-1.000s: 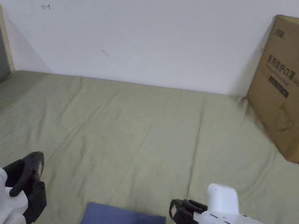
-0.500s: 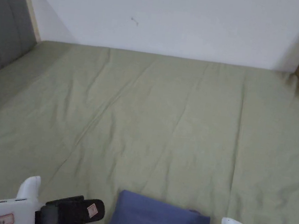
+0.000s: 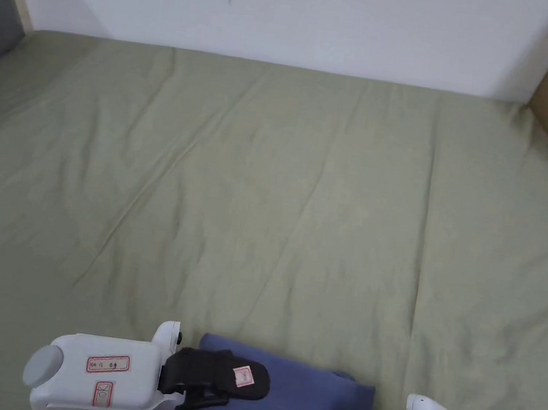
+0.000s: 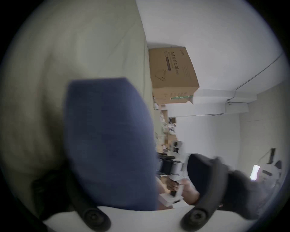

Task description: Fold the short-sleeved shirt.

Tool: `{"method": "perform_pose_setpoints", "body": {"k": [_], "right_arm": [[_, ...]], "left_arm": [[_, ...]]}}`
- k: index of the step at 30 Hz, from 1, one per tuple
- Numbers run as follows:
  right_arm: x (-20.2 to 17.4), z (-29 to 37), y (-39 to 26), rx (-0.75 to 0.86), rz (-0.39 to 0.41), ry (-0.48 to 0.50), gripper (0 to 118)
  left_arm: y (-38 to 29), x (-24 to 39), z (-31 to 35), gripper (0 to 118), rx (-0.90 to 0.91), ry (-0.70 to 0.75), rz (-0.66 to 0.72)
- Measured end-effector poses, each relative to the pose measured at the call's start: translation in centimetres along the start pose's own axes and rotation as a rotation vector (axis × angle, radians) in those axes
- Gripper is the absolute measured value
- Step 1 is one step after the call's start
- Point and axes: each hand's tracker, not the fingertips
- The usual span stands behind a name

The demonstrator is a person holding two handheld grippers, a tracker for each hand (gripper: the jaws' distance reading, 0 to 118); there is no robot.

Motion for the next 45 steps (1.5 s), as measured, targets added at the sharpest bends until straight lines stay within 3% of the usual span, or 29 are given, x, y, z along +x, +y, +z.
{"method": "perform_pose_setpoints", "body": {"k": [1,2,3,4,8,12,18,24,27,28,29,31,34,37,39,43,44,45], "right_arm": [[0.1,0.0,0.0,0.001,-0.004,0.003,1],[0.1,0.0,-0.1,0.003,-0.004,0.004,1],[0.2,0.0,-0.2,0.004,-0.007,0.021,1],[0.0,0.1,-0.2,0.007,-0.012,-0.002,1],[-1.5,2.3,-0.6,0.075,0.013,-0.008,1],[-3.6,6.2,-1.1,0.116,0.047,0.019,1],[-6.3,10.3,-2.4,0.164,0.127,-0.029,1],[-6.9,11.2,-3.0,0.185,0.158,-0.111,1],[-6.7,11.1,-2.9,0.173,0.152,-0.134,1],[-6.6,11.0,-2.8,0.171,0.141,-0.138,1],[-6.6,11.0,-2.7,0.169,0.132,-0.138,1],[-6.7,11.3,-2.7,0.176,0.132,-0.134,1],[-7.0,11.9,-2.4,0.213,0.172,-0.148,1],[-7.3,12.7,-2.3,0.262,0.215,-0.161,1],[-7.7,13.5,-2.4,0.314,0.25,-0.165,1],[-8.6,15.5,-2.8,0.414,0.335,-0.179,1],[-8.8,16.2,-3.0,0.432,0.348,-0.177,1],[-9.0,16.8,-3.1,0.446,0.355,-0.172,1]], "left_arm": [[0.0,-0.1,0.1,32,0.033,0.084,0.001],[-0.2,-0.3,0.0,20,0.054,0.252,-0.013],[-1.7,-1.2,1.8,21,0.048,0.357,-0.025],[-2.0,0.1,1.8,21,0.089,0.194,-0.009],[-2.6,5.3,3.2,21,0.092,0.322,-0.184],[-1.9,10.9,10.8,21,0.136,0.481,-0.326],[0.6,16.3,23.6,21,0.132,1.018,-0.399],[3.5,13.1,29.4,21,0.028,1.623,-0.494],[4.8,10.5,32.3,22,0.07,1.591,-0.434],[4.9,10.2,32.9,32,0.093,1.547,-0.399],[4.9,10.1,33.5,55,0.104,1.535,-0.387],[4.5,10.9,33.9,114,0.122,1.561,-0.43],[3.9,14.0,34.2,112,0.23,1.518,-0.536],[1.5,17.6,32.7,112,0.457,1.358,-0.515],[-1.3,19.6,29.8,113,0.554,1.194,-0.569],[-8.3,23.5,21.0,108,0.65,1.03,-0.754],[-10.1,24.4,18.7,96,0.669,0.982,-0.803],[-11.3,25.2,16.6,71,0.645,0.946,-0.847]]}}
